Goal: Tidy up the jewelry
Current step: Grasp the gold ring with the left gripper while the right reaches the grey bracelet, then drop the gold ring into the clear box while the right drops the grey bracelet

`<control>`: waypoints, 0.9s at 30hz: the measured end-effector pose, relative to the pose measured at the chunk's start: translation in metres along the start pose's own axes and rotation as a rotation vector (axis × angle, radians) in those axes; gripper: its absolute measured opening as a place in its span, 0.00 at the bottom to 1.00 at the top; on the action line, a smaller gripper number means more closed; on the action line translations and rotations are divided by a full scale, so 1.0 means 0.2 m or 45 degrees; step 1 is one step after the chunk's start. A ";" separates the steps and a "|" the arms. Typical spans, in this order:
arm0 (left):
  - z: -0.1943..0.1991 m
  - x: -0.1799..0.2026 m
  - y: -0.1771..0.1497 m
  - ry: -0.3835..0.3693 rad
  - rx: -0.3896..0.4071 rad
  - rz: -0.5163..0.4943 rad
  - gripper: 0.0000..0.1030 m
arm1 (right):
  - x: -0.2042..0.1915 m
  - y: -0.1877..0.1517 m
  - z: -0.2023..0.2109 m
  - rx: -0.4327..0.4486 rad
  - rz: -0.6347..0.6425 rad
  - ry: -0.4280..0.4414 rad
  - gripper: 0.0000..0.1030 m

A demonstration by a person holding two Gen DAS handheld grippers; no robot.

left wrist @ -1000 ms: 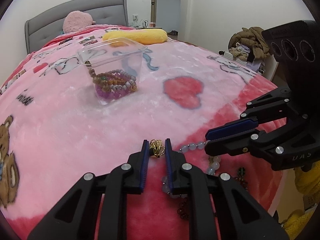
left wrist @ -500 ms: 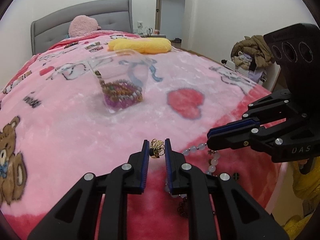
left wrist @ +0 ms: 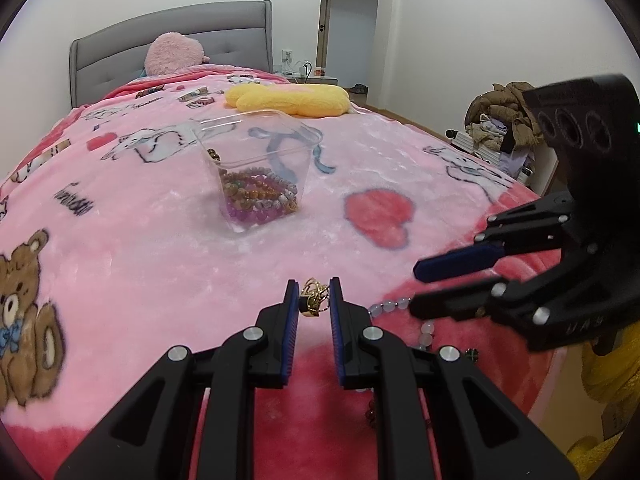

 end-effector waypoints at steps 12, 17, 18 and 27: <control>0.00 0.00 0.01 0.007 0.010 0.002 0.15 | -0.03 -0.02 -0.01 -0.012 0.104 -0.108 0.07; 0.03 -0.01 0.04 0.005 0.033 0.011 0.15 | -0.05 0.03 0.04 0.021 0.105 -0.100 0.07; 0.03 -0.01 0.04 0.006 0.036 0.009 0.15 | -0.05 0.04 0.05 0.024 0.109 -0.102 0.07; 0.09 -0.07 0.11 0.008 0.088 0.063 0.15 | -0.11 0.16 0.18 0.138 0.137 -0.087 0.07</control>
Point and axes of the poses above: each gripper's, at about its wrist camera, not at the fingertips, and z roughly against the way its jaws point, x to its right, y to its top, the point moved 7 cm from there along -z, roughly the way its jaws point, and after that the axes turned 9 degrees about y, right-handed, at the moved point
